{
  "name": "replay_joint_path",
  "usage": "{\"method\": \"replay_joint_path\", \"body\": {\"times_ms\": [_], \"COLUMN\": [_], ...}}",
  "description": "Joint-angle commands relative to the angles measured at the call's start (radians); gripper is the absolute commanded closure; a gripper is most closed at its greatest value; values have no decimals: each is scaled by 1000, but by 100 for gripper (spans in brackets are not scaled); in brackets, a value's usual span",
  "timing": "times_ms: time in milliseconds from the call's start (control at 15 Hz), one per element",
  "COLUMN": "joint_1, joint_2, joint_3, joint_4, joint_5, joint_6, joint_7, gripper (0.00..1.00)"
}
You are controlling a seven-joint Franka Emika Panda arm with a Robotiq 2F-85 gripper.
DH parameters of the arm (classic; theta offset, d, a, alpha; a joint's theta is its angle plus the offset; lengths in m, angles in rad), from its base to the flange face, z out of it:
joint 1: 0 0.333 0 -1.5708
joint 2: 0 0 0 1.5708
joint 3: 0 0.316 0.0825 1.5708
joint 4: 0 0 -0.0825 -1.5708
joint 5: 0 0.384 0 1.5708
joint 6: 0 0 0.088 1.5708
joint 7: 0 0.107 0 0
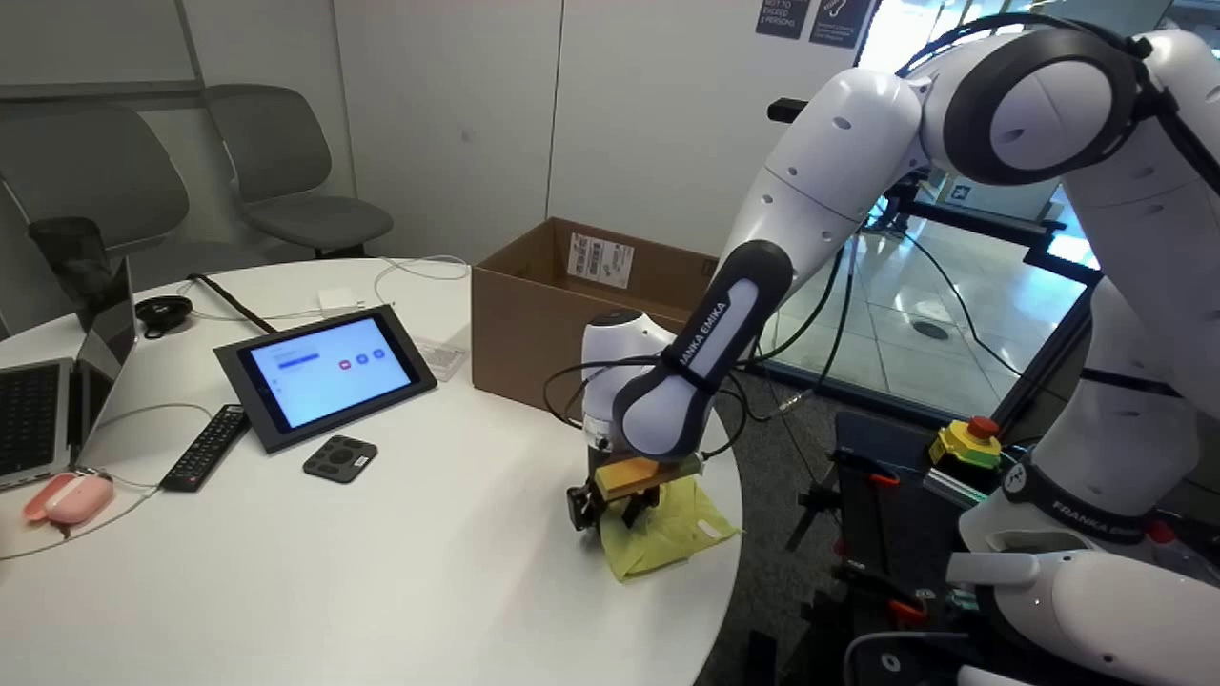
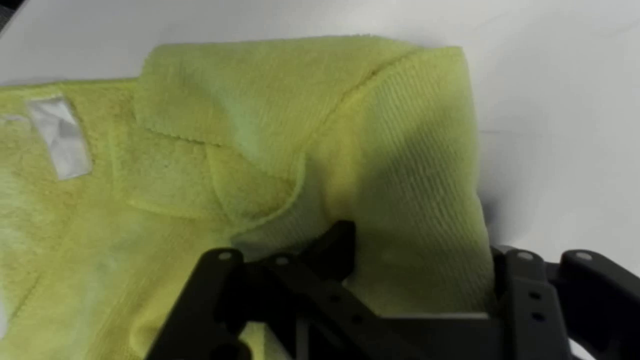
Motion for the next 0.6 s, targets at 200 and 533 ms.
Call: {"method": "replay_joint_path", "body": {"times_ms": [200, 533], "joint_1": [4, 25], "joint_2": [-71, -221], "joint_3": [-41, -139], "joint_4": [-6, -49], "joint_5": [3, -84], "joint_6": [-108, -196], "joint_7": [-62, -76], "gripper": [93, 92]}}
